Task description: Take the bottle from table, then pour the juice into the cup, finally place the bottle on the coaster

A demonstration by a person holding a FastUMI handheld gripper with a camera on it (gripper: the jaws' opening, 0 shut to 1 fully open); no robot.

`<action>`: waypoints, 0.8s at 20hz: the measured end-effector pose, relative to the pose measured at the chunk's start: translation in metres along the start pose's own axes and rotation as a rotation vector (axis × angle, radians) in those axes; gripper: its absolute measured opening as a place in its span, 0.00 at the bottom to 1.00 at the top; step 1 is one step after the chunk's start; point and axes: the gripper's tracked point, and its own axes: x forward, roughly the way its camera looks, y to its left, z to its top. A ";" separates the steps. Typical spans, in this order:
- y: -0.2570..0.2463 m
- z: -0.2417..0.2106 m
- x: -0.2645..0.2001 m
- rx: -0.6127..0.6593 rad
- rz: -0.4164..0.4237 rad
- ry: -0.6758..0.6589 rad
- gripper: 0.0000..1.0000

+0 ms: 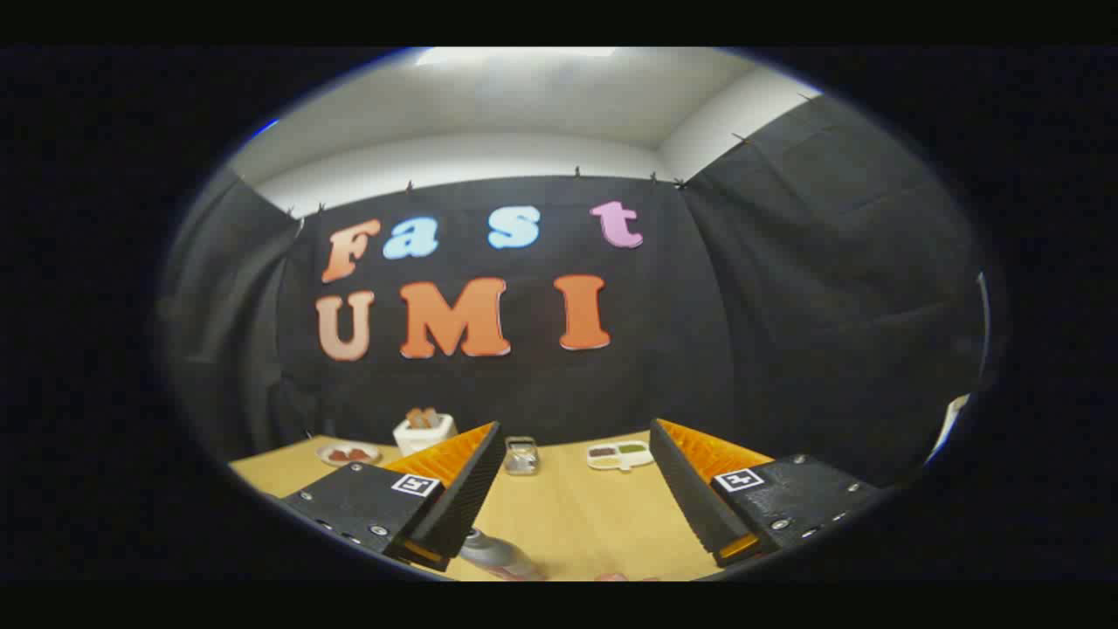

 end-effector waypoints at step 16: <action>0.004 0.007 -0.015 -0.126 0.050 0.095 0.98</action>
